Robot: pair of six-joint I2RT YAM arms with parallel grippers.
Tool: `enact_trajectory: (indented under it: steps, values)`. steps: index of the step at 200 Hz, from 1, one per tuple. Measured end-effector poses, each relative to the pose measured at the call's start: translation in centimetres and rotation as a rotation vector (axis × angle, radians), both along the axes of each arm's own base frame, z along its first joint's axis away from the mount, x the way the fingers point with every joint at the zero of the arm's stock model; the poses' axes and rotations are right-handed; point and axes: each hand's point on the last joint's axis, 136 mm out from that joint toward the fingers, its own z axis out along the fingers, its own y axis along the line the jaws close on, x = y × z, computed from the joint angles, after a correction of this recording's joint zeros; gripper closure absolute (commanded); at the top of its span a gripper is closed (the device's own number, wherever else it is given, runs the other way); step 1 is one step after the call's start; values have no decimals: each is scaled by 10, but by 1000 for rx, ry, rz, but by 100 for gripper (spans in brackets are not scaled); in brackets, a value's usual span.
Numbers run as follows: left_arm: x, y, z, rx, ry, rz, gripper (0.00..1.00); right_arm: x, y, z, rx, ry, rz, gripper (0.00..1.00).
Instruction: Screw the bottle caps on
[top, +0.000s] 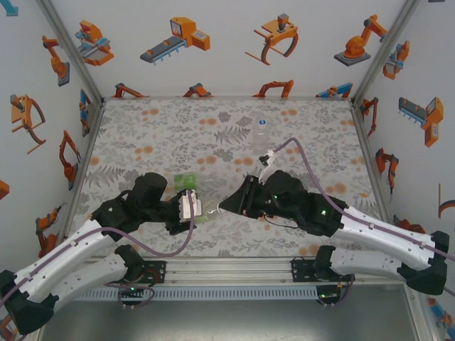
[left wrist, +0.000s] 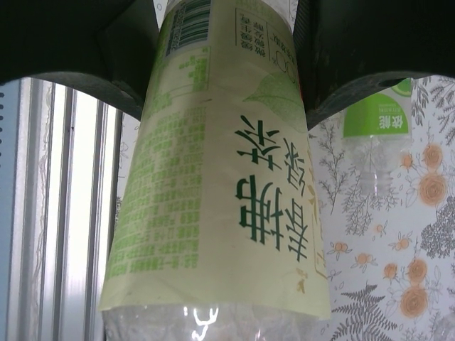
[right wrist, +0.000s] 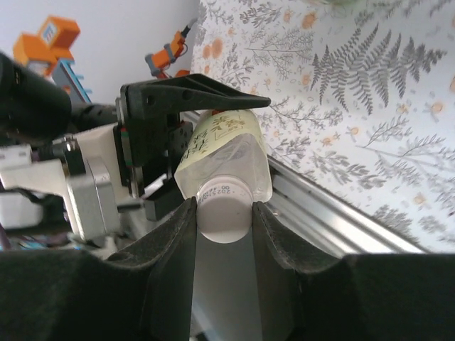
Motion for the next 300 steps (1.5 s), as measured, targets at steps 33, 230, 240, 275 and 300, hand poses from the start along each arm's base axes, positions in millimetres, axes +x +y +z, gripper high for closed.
enact_trajectory:
  steps: [33, 230, 240, 275, 300]
  values:
    - [0, 1, -3, 14, 7, 6, 100, 2, -1, -7, -12, 71, -45, 85]
    - [-10, -10, 11, -63, 12, -71, 100, -7, -38, 94, -216, -676, 214, 38]
    - [-10, -10, 11, -64, 13, -72, 100, -8, -38, 93, -236, -707, 236, 39]
    - [-11, -10, 12, -68, 10, -74, 100, -11, -39, 87, -311, -800, 309, 42]
    - [-12, -10, 14, -76, 7, -78, 100, -17, -36, 85, -343, -874, 388, 43]
